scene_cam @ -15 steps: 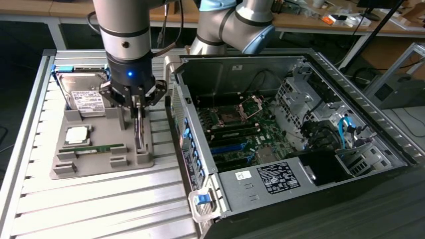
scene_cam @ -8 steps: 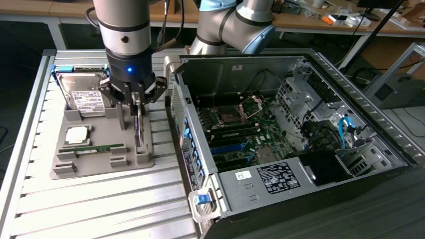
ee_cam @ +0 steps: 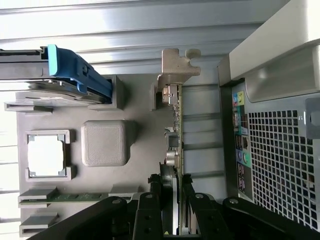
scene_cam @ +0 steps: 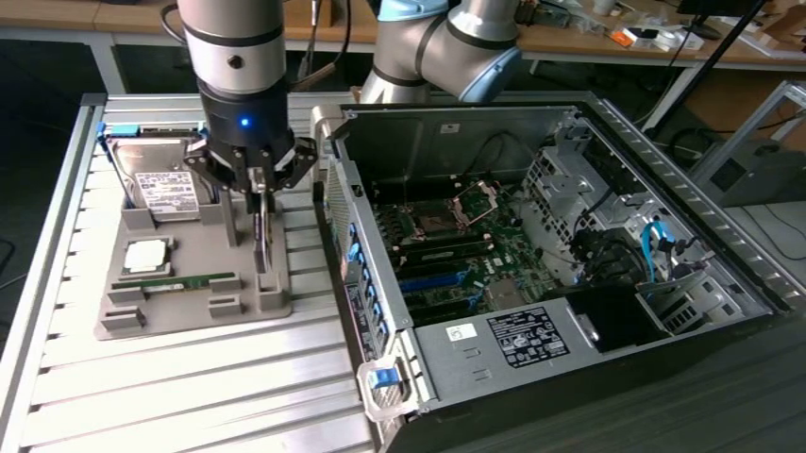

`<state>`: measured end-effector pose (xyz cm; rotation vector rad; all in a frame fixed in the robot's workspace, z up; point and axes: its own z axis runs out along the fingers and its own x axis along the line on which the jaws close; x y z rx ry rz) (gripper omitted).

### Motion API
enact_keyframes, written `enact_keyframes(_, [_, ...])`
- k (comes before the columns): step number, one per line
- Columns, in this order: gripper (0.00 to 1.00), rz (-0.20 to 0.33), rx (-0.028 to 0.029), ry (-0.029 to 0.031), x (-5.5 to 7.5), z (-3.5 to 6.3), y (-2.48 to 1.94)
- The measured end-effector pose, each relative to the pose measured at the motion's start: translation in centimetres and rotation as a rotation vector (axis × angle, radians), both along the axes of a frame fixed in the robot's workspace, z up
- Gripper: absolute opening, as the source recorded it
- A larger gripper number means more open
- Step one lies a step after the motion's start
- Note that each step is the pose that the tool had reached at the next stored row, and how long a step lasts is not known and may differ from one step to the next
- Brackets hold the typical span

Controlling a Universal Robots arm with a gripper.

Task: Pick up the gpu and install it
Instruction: 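Pick up the gpu and move the gpu toward the slot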

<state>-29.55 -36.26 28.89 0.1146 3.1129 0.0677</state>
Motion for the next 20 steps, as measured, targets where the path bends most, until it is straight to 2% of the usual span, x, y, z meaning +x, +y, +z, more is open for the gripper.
enact_keyframes(20, [0.27, 0.000, 0.0001, -0.0001, 0.0, 2.59, 0.00])
